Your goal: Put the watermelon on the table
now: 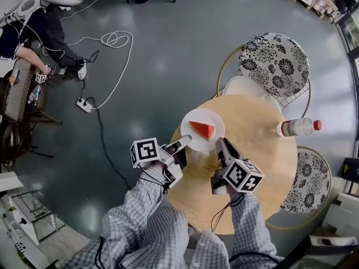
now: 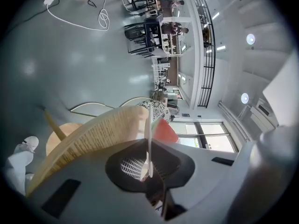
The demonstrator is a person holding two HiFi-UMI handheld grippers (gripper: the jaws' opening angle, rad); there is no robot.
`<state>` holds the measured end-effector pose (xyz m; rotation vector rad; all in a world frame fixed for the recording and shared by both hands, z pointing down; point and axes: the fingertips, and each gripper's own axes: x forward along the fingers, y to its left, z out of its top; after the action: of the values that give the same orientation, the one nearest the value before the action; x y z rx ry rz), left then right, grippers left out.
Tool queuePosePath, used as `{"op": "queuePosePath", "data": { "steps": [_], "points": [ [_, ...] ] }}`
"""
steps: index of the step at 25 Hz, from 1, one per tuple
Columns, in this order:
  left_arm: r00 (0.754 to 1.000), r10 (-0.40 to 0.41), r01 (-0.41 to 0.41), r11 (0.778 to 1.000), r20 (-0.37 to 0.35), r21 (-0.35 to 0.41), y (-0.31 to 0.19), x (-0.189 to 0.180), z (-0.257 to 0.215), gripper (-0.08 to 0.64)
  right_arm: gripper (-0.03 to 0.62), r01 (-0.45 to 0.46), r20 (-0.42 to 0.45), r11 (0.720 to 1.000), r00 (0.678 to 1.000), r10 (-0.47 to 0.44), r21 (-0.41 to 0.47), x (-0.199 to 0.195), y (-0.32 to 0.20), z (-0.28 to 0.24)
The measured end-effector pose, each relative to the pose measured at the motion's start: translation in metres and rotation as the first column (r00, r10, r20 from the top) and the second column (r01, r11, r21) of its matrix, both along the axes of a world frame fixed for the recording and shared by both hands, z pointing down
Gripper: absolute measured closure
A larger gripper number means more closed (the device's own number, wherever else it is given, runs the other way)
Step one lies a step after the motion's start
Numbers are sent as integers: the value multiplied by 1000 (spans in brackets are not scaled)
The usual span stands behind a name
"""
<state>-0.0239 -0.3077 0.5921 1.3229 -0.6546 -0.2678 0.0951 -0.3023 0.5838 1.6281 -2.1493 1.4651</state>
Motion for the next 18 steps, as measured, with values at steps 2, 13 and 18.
{"op": "queuePosePath", "data": {
  "steps": [2,13,18],
  "points": [
    [1000,-1,2,1000,7,-16,-1,0,4,534,512,0,-11,1000,1000,0,-11,0,-1,4],
    [999,-8,10,999,31,-53,-5,2,12,534,512,23,-127,1000,992,-25,-15,3,-7,12],
    [998,5,-2,998,56,-59,-6,5,14,534,512,67,-189,997,980,-62,23,8,-7,4]
  ]
}}
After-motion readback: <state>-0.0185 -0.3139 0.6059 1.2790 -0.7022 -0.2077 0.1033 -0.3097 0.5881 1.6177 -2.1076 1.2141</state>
